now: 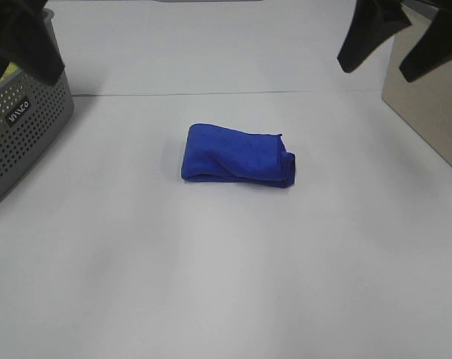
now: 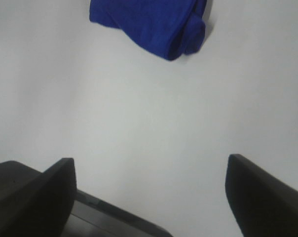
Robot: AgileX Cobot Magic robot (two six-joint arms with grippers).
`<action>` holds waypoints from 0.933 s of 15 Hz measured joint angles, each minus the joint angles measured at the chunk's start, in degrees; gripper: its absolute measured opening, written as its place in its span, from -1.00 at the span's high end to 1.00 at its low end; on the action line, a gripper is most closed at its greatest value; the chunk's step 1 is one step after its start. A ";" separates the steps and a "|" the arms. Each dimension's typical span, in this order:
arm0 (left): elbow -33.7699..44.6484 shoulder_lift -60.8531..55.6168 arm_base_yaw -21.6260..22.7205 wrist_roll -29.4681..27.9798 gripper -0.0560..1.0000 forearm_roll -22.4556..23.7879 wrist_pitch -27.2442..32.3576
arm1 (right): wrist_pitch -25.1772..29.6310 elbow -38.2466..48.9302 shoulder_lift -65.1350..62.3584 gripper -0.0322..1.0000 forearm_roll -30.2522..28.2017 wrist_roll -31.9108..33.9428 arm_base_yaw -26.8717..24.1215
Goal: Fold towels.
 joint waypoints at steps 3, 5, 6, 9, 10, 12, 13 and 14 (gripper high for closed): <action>13.46 -14.50 -3.09 -1.78 -0.23 -0.29 -0.06 | -0.74 15.36 -13.92 -0.58 -0.11 0.17 0.00; 25.15 -31.97 -3.32 -2.01 -0.23 -0.80 0.46 | -2.92 31.68 -30.19 -0.58 -0.97 -1.49 0.00; 26.99 -35.24 -3.32 -2.01 -0.23 -0.80 0.52 | -3.09 34.32 -33.17 -0.58 -1.20 -1.89 0.00; 34.89 -52.60 -3.32 0.86 -0.23 -1.03 0.69 | -3.15 46.12 -50.94 -0.58 -3.61 -3.90 0.00; 36.84 -57.58 -3.32 2.46 -0.23 -1.03 0.69 | -3.15 48.64 -56.84 -0.58 -4.87 -4.18 0.00; 40.34 -64.86 -3.32 6.07 -0.23 -1.15 0.74 | -3.09 50.94 -68.12 -0.58 -6.47 -4.24 0.00; 41.71 -66.98 -3.32 7.68 -0.23 -1.55 0.74 | -3.21 50.94 -73.22 -0.58 -6.47 -4.30 0.00; 43.03 -68.30 -3.32 8.88 -0.23 -2.01 0.74 | -3.15 50.94 -77.18 -0.58 -6.59 -4.35 0.00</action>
